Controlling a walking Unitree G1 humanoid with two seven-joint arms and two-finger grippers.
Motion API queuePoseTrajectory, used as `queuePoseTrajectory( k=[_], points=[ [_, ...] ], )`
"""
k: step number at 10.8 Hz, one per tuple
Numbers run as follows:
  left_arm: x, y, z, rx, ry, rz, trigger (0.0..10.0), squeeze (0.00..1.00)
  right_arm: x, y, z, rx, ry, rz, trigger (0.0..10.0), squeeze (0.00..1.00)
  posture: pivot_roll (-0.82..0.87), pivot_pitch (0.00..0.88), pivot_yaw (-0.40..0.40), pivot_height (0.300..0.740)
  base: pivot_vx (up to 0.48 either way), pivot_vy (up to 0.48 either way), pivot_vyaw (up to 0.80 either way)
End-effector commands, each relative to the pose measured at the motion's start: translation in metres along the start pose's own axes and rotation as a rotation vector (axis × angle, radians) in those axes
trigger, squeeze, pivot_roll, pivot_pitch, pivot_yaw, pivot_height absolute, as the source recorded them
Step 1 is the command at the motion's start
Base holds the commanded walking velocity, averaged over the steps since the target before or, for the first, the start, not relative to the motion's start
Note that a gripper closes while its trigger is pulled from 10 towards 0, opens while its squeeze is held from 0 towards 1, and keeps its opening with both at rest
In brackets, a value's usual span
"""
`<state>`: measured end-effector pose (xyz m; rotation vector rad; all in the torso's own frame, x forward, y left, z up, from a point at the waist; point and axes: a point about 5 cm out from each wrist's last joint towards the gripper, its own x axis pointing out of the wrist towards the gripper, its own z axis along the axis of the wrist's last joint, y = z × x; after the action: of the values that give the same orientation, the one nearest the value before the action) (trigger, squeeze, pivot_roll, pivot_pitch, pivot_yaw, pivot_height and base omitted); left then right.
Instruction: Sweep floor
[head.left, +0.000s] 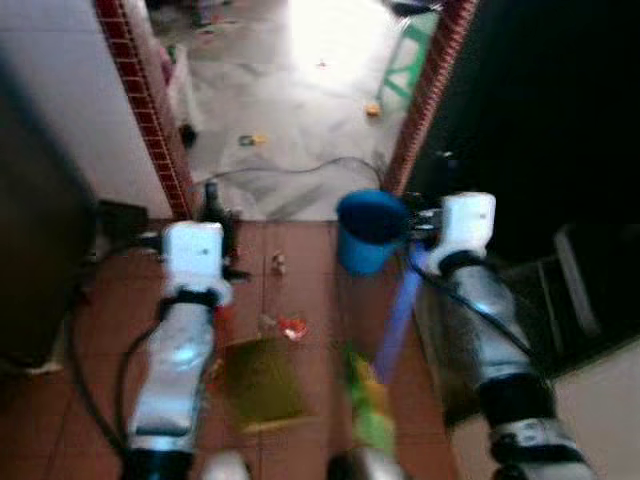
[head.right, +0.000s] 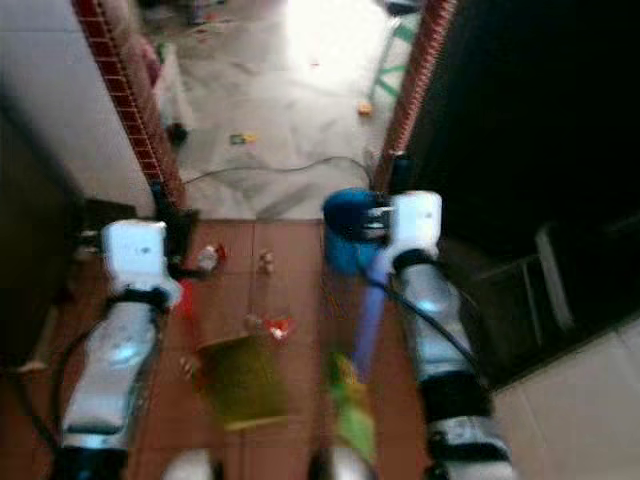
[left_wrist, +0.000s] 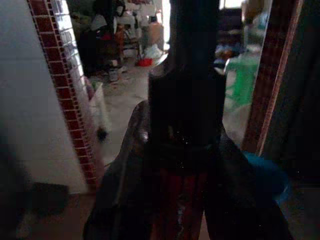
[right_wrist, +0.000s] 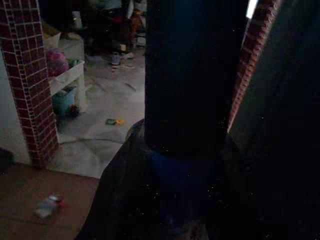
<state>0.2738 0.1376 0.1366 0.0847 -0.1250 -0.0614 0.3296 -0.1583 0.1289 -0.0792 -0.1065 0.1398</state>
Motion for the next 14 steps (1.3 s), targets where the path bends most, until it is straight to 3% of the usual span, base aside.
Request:
queuePoseTrajectory(
  k=[1, 9, 14],
  points=[
    [0.0027, 0.0074, 0.0135, 0.017, -0.066, 0.019, 10.0, 0.0, 0.0056, 0.0073, 0.0125, -0.015, -0.054, 0.022, 10.0, 0.0, 0.07, 0.087, -0.087, 0.74, 0.405, 0.259, 0.0],
    [0.0063, 0.006, 0.0155, 0.042, -0.081, 0.005, 10.0, 0.0, 0.0061, 0.006, 0.011, -0.035, -0.049, 0.02, 10.0, 0.0, 0.07, 0.069, -0.089, 0.74, 0.337, 0.337, 0.0],
    [0.0095, 0.0081, 0.0131, 0.084, -0.091, 0.018, 10.0, 0.0, 0.0047, 0.0062, 0.0088, -0.037, -0.041, 0.026, 10.0, 0.0, 0.07, 0.082, -0.093, 0.74, 0.0, 0.0, 0.0]
  ],
)
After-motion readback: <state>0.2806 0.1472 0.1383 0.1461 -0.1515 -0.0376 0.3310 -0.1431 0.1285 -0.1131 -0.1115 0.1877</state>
